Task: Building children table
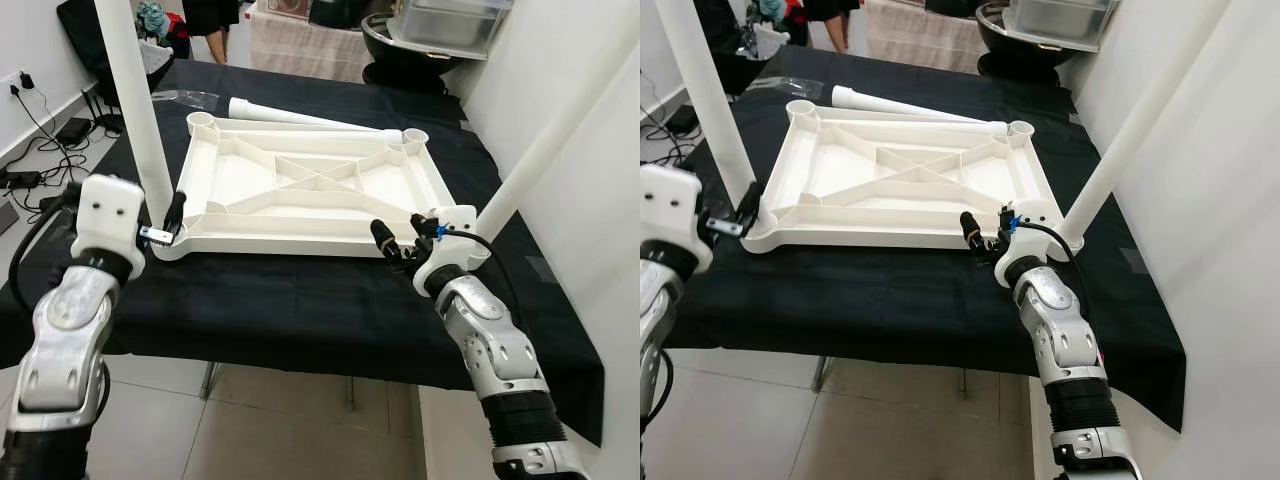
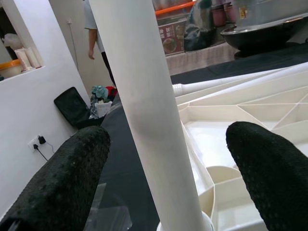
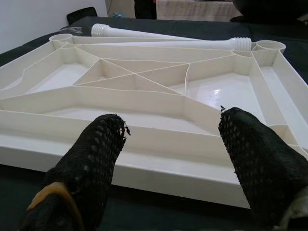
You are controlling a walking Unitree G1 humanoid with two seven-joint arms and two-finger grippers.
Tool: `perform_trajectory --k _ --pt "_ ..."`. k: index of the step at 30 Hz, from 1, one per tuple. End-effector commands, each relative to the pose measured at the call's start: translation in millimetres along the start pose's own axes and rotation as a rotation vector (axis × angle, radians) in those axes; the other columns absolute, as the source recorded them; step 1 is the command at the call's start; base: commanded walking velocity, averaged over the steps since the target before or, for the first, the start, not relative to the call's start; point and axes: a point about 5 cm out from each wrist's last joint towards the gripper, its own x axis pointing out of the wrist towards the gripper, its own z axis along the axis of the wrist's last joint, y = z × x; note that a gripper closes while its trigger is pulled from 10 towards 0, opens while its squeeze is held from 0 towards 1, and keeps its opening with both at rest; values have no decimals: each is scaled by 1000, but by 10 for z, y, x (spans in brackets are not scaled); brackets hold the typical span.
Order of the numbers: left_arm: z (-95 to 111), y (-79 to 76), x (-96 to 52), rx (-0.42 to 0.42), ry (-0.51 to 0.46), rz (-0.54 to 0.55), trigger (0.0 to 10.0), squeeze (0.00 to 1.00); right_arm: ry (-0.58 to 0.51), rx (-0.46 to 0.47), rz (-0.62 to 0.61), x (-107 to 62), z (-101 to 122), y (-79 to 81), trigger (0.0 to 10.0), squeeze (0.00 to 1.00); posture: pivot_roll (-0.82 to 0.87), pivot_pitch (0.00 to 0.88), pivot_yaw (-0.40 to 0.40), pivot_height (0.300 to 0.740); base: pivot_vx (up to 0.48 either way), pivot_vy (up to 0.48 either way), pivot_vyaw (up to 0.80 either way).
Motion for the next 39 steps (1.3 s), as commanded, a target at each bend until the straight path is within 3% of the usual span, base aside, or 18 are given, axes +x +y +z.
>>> perform_trajectory --k 1,12,27,28,30,31,39 --pt "-40 8 42 0 3 2 10000 0 14 -4 -19 -34 -43 -26 10000 0 91 151 -128 740 0 0 0" --pt "-117 55 212 -34 10 0 10000 0 25 20 -12 -55 -43 -20 10000 0 79 163 -128 740 0 0 0" --pt "-117 40 465 -23 -11 -25 10000 0 171 -20 -13 -189 -327 -85 10000 0 72 184 -124 740 0 0 0" --pt "-114 45 499 -15 -14 -27 9059 0 229 -35 -17 -210 -403 -93 10000 0 70 189 -119 740 0 0 0" --pt "-110 51 523 -12 -15 -27 9059 0 265 -46 -17 -228 -455 -97 10000 0 71 191 -118 740 0 0 0" --pt "-101 60 545 -11 -20 -24 0 0 301 -53 -30 -246 -506 -107 10000 0 72 196 -115 740 0 0 0" --pt "-76 27 604 -21 -44 -30 0 0 370 -65 -163 -229 -574 -222 10000 0 72 201 -107 740 0 0 0"
